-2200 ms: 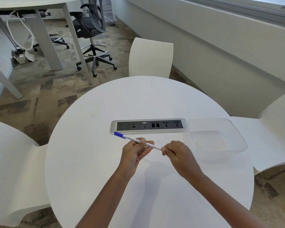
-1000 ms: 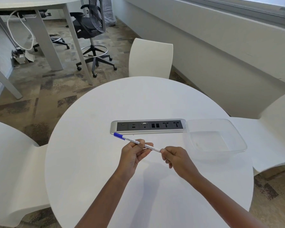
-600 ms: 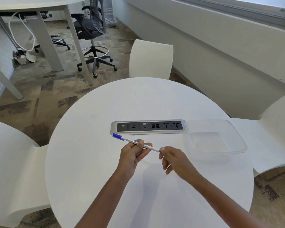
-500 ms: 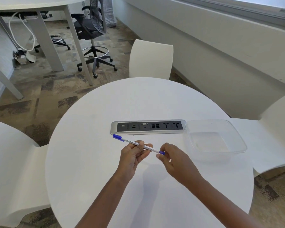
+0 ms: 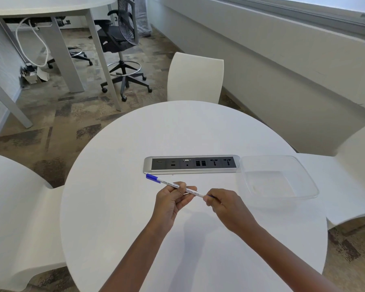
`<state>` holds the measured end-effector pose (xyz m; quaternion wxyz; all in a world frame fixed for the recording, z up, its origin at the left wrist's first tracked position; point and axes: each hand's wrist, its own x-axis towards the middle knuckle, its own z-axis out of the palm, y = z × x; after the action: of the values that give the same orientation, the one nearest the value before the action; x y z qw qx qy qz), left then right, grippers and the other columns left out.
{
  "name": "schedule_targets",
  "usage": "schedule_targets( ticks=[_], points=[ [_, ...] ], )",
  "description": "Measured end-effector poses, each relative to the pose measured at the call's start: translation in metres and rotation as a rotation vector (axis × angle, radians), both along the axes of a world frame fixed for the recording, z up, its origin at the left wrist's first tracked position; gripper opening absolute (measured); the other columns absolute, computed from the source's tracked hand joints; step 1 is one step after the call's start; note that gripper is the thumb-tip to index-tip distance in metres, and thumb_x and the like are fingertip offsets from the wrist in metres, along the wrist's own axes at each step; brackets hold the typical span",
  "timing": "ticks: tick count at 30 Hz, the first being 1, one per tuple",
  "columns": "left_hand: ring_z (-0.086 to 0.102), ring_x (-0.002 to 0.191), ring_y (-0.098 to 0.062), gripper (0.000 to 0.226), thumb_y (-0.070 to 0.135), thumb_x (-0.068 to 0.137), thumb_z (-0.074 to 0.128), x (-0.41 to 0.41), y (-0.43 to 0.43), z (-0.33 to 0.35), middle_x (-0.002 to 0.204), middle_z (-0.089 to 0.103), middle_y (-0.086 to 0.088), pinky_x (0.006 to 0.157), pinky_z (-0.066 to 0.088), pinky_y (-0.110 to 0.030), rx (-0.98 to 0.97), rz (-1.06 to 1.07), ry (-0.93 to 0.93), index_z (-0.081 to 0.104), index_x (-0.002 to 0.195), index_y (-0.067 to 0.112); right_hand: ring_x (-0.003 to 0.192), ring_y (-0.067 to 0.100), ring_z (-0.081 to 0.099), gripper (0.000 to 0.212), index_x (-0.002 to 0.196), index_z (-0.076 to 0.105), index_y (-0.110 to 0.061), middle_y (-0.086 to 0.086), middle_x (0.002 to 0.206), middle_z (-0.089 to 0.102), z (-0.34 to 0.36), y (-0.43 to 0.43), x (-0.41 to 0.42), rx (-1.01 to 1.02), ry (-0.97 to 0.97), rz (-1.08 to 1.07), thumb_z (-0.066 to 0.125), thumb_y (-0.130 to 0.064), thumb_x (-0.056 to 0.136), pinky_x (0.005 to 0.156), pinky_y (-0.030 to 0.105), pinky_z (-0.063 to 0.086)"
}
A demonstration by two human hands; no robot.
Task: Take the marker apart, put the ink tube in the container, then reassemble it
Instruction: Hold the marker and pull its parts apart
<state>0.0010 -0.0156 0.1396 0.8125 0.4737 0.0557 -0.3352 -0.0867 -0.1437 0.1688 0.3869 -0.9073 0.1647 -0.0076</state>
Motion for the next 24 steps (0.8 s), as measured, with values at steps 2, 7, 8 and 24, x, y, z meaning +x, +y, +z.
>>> schedule_targets(
  ticks=[2, 7, 8, 24],
  points=[
    [0.073, 0.067, -0.018, 0.012, 0.003, 0.09, 0.05, 0.0011, 0.0015, -0.001, 0.068, 0.075, -0.012, 0.056, 0.057, -0.018, -0.001, 0.012, 0.001, 0.055, 0.08, 0.002, 0.049, 0.013, 0.04, 0.044, 0.05, 0.046, -0.022, -0.003, 0.048, 0.045, -0.0009, -0.0014, 0.0009, 0.091, 0.046, -0.042, 0.043, -0.024, 0.094, 0.052, 0.023, 0.029],
    [0.073, 0.067, -0.018, 0.012, 0.003, 0.091, 0.049, 0.0056, 0.0046, -0.001, 0.067, 0.075, -0.011, 0.055, 0.057, -0.018, 0.017, 0.037, -0.002, 0.056, 0.08, 0.003, 0.032, 0.005, 0.037, 0.051, 0.047, 0.052, -0.016, -0.006, 0.035, 0.044, -0.0008, -0.0094, 0.0023, 0.414, 0.126, -0.09, 0.04, -0.022, 0.096, 0.04, 0.016, 0.031],
    [0.073, 0.067, -0.018, 0.012, 0.003, 0.091, 0.049, 0.0061, 0.0049, -0.001, 0.067, 0.075, -0.011, 0.055, 0.057, -0.018, 0.02, 0.039, 0.0, 0.056, 0.08, 0.003, 0.033, 0.007, 0.037, 0.051, 0.048, 0.053, -0.016, -0.006, 0.035, 0.045, -0.0008, -0.01, 0.0025, 0.43, 0.131, -0.078, 0.039, -0.023, 0.096, 0.04, 0.016, 0.032],
    [0.073, 0.065, -0.019, 0.011, 0.002, 0.091, 0.048, 0.0084, 0.0039, -0.0059, 0.067, 0.075, -0.011, 0.054, 0.058, -0.02, 0.029, 0.078, 0.067, 0.057, 0.084, 0.0, 0.066, 0.011, 0.05, 0.01, 0.082, 0.055, -0.019, -0.011, 0.071, 0.051, -0.0057, -0.0046, -0.0043, -0.009, -0.131, -0.039, 0.061, -0.011, 0.084, 0.066, 0.024, 0.041]
  ],
)
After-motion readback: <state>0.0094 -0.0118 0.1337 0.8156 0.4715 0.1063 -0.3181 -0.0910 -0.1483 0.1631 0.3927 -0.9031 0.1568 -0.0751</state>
